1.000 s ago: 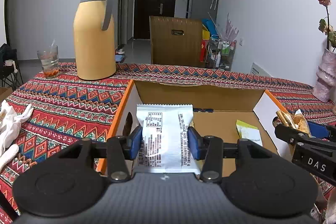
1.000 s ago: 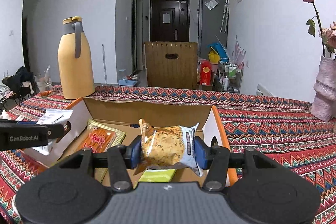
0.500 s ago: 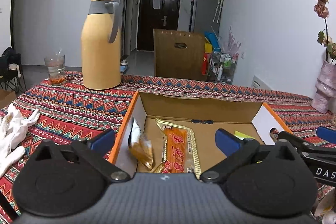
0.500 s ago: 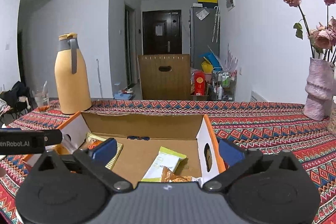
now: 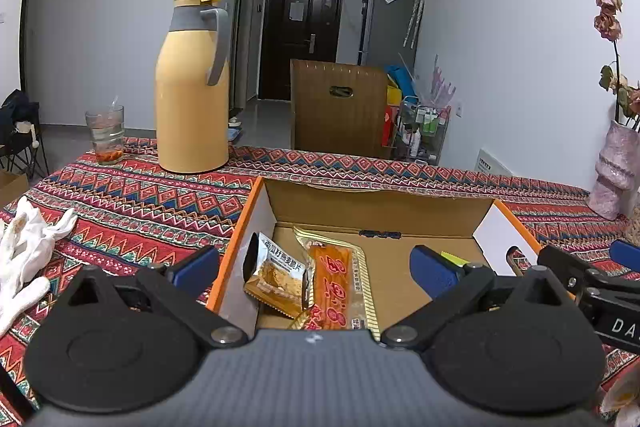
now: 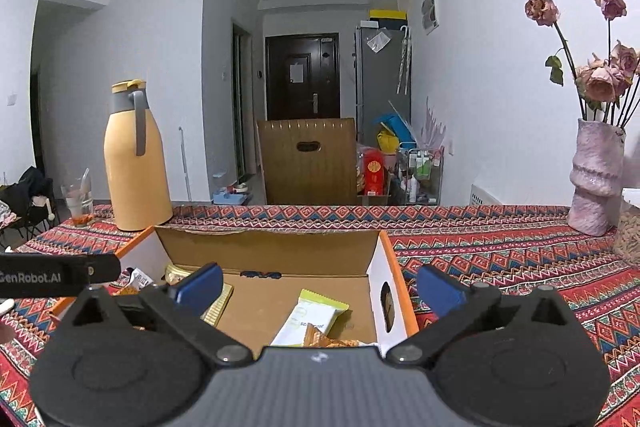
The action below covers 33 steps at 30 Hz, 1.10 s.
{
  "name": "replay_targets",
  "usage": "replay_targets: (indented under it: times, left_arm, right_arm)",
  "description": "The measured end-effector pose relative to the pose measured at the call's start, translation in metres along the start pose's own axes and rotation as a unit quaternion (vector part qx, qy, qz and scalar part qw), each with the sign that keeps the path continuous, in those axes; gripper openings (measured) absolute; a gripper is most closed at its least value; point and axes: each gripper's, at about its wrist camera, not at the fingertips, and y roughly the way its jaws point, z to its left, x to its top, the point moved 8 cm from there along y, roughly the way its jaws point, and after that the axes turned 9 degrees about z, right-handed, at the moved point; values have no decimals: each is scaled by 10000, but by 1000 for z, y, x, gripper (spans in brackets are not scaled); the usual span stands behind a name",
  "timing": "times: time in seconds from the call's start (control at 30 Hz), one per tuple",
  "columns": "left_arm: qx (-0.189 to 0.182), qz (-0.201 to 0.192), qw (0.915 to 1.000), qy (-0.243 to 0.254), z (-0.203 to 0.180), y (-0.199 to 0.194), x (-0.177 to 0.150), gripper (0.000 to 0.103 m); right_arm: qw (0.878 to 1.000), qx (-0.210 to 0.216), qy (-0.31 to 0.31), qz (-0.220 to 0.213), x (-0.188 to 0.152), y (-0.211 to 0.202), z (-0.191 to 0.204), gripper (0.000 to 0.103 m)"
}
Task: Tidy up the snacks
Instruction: 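Carry the cookie pack and white sachet into the box and release, then withdraw both tools from the box toward the remaining snack pile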
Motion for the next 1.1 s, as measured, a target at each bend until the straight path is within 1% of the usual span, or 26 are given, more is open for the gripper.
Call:
replay_targets:
  times: [0.23,0.43,0.63,0.9,1.1]
  left_arm:
    - [-53,-163,9998,70,-5,-14,2,103]
    - [5,-241,9996,139,-10,-26,7,103]
    - [28,-312,9994,167,-7,-45,7,103]
    - [80,-266,9995,178,5,-69,-9,103]
    - [136,-130,9996,214,17,-88,-31,103]
  right_arm:
    - [9999,0,0,-149,3,-12,-1,103]
    - [9995,-3,-92,-288,9,-23,2,103]
    - [9991,-51,-203,-361,14,-36,10,103]
    - [9989,11,-333,-337,2,-63,23,103]
    - [9991,50,-351,-253,-15,-86,29,103]
